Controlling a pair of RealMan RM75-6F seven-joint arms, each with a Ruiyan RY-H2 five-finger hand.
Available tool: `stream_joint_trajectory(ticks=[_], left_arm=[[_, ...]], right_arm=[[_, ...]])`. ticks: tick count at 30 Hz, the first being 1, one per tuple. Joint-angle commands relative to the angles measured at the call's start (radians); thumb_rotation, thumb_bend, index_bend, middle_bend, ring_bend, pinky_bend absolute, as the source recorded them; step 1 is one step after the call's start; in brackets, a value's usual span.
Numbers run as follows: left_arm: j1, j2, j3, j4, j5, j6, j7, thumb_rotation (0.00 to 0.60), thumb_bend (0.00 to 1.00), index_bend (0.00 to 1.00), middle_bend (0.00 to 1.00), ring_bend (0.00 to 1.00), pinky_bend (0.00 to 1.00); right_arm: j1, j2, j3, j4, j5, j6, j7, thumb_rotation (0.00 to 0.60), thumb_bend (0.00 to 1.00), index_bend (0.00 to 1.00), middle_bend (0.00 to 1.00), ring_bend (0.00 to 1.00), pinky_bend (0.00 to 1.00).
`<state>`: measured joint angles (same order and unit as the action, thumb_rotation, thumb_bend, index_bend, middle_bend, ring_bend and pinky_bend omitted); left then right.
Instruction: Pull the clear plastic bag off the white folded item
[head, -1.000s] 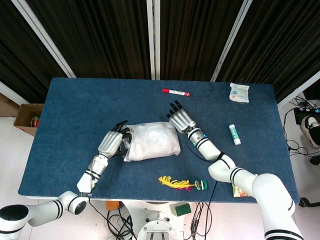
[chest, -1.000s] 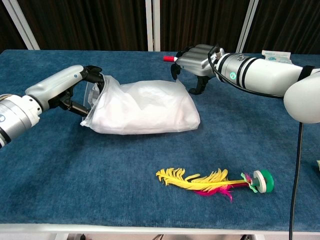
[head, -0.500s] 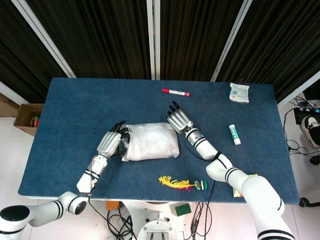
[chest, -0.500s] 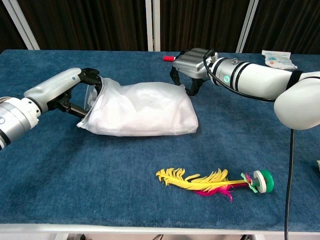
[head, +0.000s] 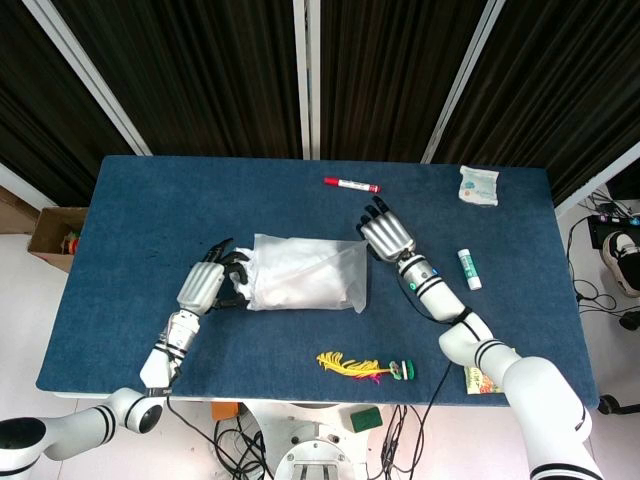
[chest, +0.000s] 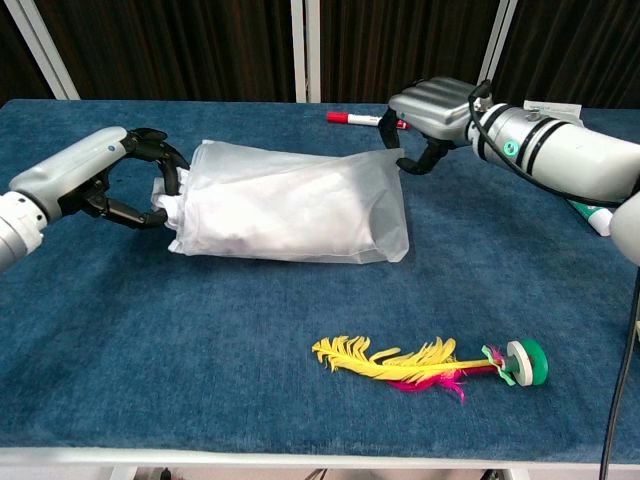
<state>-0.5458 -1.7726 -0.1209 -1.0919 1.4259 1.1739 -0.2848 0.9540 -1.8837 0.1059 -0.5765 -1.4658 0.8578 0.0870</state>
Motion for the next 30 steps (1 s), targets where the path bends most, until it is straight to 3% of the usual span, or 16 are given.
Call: stream_joint_trajectory(ticks=[1, 13, 20, 24, 26, 27, 28, 30], left_arm=[[0.016, 0.018, 0.000, -0.010, -0.004, 0.017, 0.000, 0.600, 0.59, 0.76, 0.27, 0.04, 0.09], [0.081, 0.096, -0.024, -0.069, -0.054, 0.062, 0.007, 0.600, 0.59, 0.76, 0.27, 0.04, 0.09], [0.102, 0.109, -0.025, -0.067, -0.071, 0.064, 0.023, 0.600, 0.59, 0.75, 0.27, 0.04, 0.09], [0.106, 0.112, -0.025, -0.066, -0.068, 0.071, 0.050, 0.600, 0.58, 0.72, 0.27, 0.04, 0.09], [0.107, 0.116, -0.023, -0.075, -0.066, 0.068, 0.058, 0.600, 0.58, 0.69, 0.26, 0.04, 0.09], [0.107, 0.121, -0.021, -0.082, -0.067, 0.063, 0.062, 0.600, 0.56, 0.66, 0.25, 0.04, 0.09], [0.107, 0.130, -0.018, -0.096, -0.069, 0.054, 0.072, 0.600, 0.52, 0.59, 0.24, 0.04, 0.09], [0.108, 0.149, -0.015, -0.126, -0.074, 0.040, 0.091, 0.600, 0.37, 0.38, 0.18, 0.03, 0.09]], right_arm=[[-0.039, 0.046, -0.023, -0.032, -0.014, 0.031, 0.003, 0.600, 0.48, 0.87, 0.44, 0.18, 0.14], [-0.149, 0.182, -0.048, -0.075, 0.005, 0.059, -0.009, 0.600, 0.48, 0.87, 0.44, 0.18, 0.14], [-0.193, 0.188, -0.043, -0.046, 0.029, 0.054, 0.010, 0.600, 0.48, 0.86, 0.44, 0.18, 0.14], [-0.198, 0.179, -0.033, -0.035, 0.037, 0.052, 0.002, 0.600, 0.47, 0.79, 0.43, 0.17, 0.14], [-0.199, 0.185, -0.026, -0.038, 0.051, 0.030, -0.016, 0.600, 0.46, 0.71, 0.40, 0.16, 0.12], [-0.201, 0.192, -0.021, -0.048, 0.061, 0.014, -0.025, 0.600, 0.44, 0.61, 0.36, 0.14, 0.10], [-0.203, 0.207, -0.013, -0.073, 0.079, -0.007, -0.040, 0.600, 0.41, 0.49, 0.32, 0.11, 0.07], [-0.211, 0.237, 0.004, -0.137, 0.108, -0.024, -0.060, 0.600, 0.29, 0.13, 0.17, 0.02, 0.01]])
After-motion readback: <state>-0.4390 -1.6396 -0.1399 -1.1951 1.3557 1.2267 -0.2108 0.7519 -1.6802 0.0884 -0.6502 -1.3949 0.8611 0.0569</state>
